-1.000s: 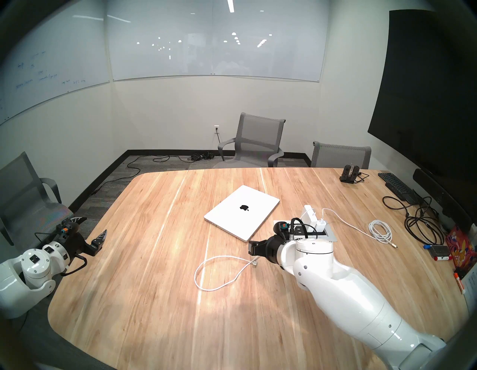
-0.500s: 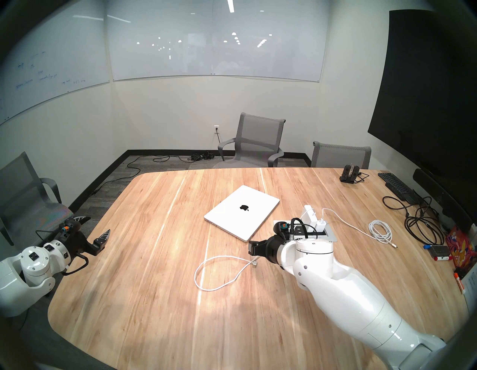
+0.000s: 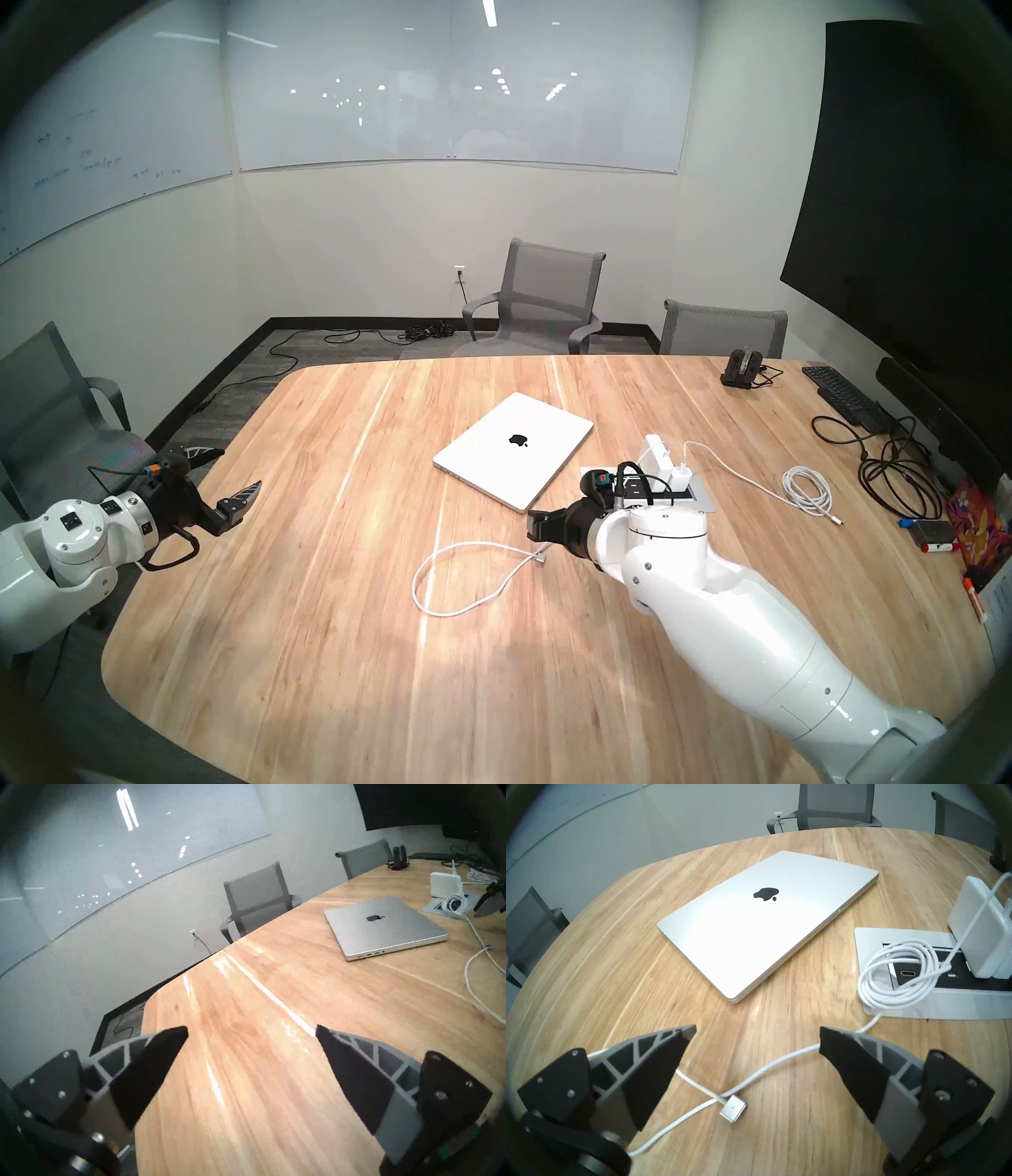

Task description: Plug the charging cable into the port of a MacBook

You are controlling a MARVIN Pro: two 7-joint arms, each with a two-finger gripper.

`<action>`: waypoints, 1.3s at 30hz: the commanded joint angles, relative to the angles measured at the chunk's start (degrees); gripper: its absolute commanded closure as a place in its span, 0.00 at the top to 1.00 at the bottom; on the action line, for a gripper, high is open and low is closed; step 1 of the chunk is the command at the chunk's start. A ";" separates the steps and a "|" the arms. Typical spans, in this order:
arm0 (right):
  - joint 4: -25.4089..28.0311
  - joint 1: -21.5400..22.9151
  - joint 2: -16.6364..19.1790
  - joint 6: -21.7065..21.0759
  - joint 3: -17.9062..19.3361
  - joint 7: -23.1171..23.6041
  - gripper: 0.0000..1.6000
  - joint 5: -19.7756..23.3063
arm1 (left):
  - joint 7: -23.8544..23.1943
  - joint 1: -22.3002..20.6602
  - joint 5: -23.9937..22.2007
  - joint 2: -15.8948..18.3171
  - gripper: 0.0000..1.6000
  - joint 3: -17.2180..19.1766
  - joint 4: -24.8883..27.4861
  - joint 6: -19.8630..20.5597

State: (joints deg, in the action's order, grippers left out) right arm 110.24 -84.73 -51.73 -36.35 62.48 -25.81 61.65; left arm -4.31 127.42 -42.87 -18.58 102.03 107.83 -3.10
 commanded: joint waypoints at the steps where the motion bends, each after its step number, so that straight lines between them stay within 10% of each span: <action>1: 0.80 0.36 -0.06 0.00 0.06 0.04 1.00 -0.07 | -3.83 -3.04 0.15 4.33 1.00 -1.90 2.26 -0.48; 23: 0.78 0.36 -0.07 0.00 0.06 0.05 1.00 -0.07 | -16.50 -16.24 -5.34 10.21 1.00 -11.66 4.14 2.68; 39: 0.78 0.36 -0.07 0.00 0.06 0.05 1.00 -0.07 | -21.23 -25.71 -6.32 4.29 1.00 -18.22 6.29 9.71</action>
State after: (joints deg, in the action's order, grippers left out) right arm 110.20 -84.73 -51.73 -36.35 62.48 -25.80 61.65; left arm -25.19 106.51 -50.52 -11.79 84.22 112.74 5.36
